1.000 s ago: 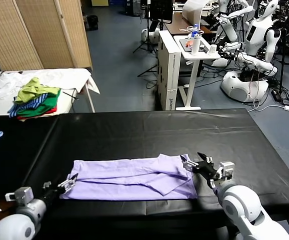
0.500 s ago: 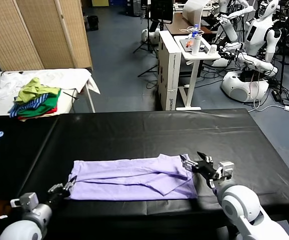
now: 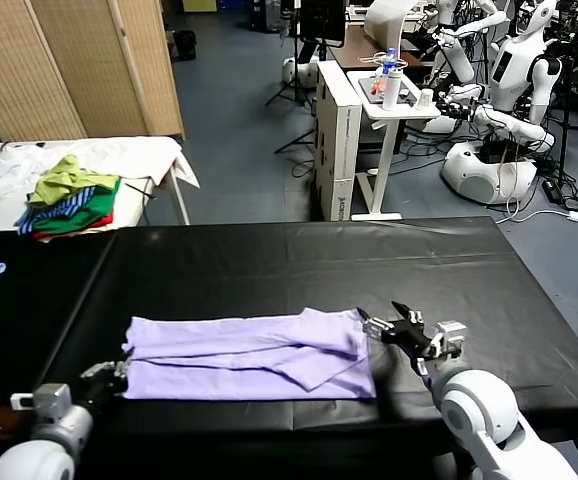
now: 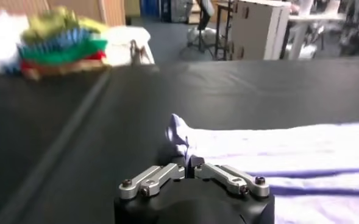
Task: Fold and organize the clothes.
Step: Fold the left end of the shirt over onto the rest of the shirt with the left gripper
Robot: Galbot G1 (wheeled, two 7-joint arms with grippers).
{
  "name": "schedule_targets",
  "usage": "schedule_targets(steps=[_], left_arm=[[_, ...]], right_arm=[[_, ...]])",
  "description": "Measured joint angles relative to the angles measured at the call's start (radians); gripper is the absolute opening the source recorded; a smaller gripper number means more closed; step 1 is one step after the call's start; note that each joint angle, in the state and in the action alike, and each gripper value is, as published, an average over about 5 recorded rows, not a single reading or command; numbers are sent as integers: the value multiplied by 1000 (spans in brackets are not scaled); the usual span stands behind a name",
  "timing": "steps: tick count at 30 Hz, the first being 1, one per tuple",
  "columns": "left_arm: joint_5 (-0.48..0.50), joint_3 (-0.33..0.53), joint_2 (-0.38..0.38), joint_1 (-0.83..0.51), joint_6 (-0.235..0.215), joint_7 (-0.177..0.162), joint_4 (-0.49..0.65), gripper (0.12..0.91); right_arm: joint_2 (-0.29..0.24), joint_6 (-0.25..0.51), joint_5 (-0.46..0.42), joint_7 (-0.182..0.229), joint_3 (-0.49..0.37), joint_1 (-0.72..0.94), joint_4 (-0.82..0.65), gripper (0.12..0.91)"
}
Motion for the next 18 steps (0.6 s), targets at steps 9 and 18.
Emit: schedule_targets(steps=[9,18], left_arm=[[142,-126,109,61,-52,-11,33,183],[-107,-81,38,34,82,-97,-106,183]], right_arm=[[15,3,-1,1,7,-17,4,907],[16,21,-10,-7,56,-62,10,907]])
